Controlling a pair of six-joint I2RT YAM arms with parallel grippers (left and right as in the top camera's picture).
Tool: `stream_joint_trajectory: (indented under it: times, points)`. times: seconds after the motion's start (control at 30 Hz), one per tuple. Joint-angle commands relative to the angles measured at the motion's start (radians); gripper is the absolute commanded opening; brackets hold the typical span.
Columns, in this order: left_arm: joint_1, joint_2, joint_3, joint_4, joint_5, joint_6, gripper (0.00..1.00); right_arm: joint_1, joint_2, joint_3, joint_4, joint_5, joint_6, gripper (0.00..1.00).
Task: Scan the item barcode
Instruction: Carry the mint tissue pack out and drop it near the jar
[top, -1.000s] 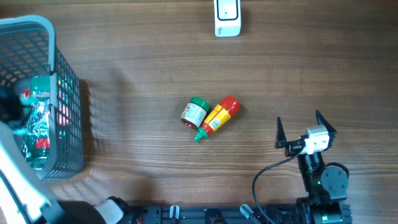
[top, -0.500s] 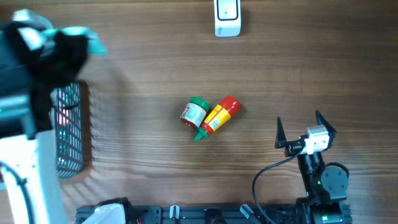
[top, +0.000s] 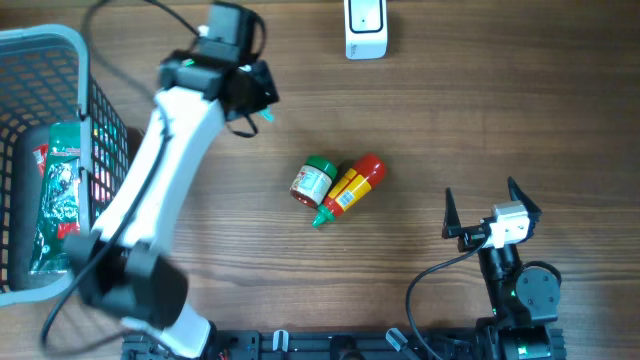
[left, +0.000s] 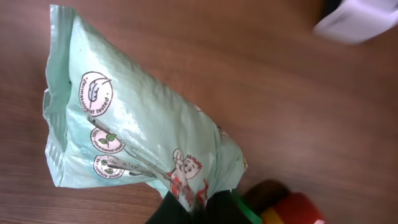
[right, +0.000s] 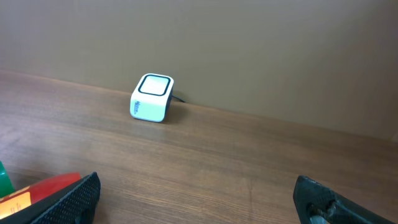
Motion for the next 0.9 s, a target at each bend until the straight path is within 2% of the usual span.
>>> stream_joint_trajectory:
  times: [0.0, 0.1, 0.33, 0.4, 0.47, 0.5, 0.57, 0.6, 0.7, 0.8, 0.87]
  points:
    - [-0.042, 0.133, 0.006, 0.007, 0.032, 0.021, 0.04, 0.003, 0.001, -0.001, 0.003, -0.009, -0.012, 1.00]
    - [-0.073, 0.214, 0.006, 0.006, 0.031, -0.082, 0.04, 0.003, 0.001, -0.001, 0.002, -0.009, -0.013, 1.00]
    - [-0.121, 0.284, 0.006, -0.009, 0.033, -0.621, 0.04, 0.003, 0.001, -0.001, 0.003, -0.009, -0.013, 1.00]
    - [-0.142, 0.280, 0.007, -0.012, 0.038, -0.721, 0.06, 0.003, 0.001, -0.001, 0.002, -0.009, -0.013, 1.00]
    - [-0.153, 0.272, 0.010, -0.013, 0.043, -0.721, 0.14, 0.003, 0.001, -0.001, 0.002, -0.009, -0.013, 1.00]
    - [-0.154, 0.267, 0.014, -0.018, 0.043, -0.712, 0.22, 0.003, 0.001, -0.001, 0.002, -0.009, -0.013, 1.00]
    - [-0.155, 0.247, 0.033, -0.036, 0.042, -0.664, 0.49, 0.003, 0.001, -0.001, 0.002, -0.009, -0.013, 1.00]
    - [-0.152, 0.231, 0.051, -0.050, 0.039, -0.626, 0.57, 0.003, 0.001, -0.001, 0.003, -0.009, -0.013, 1.00]
    - [-0.139, 0.166, 0.114, -0.108, -0.014, -0.557, 0.66, 0.003, 0.001, -0.001, 0.003, -0.009, -0.013, 1.00]
    - [-0.119, 0.076, 0.191, -0.184, -0.135, -0.526, 0.76, 0.003, 0.001, -0.001, 0.002, -0.009, -0.013, 1.00]
    - [-0.104, 0.011, 0.229, -0.215, -0.234, -0.526, 0.89, 0.003, 0.001, -0.001, 0.002, -0.009, -0.013, 1.00]
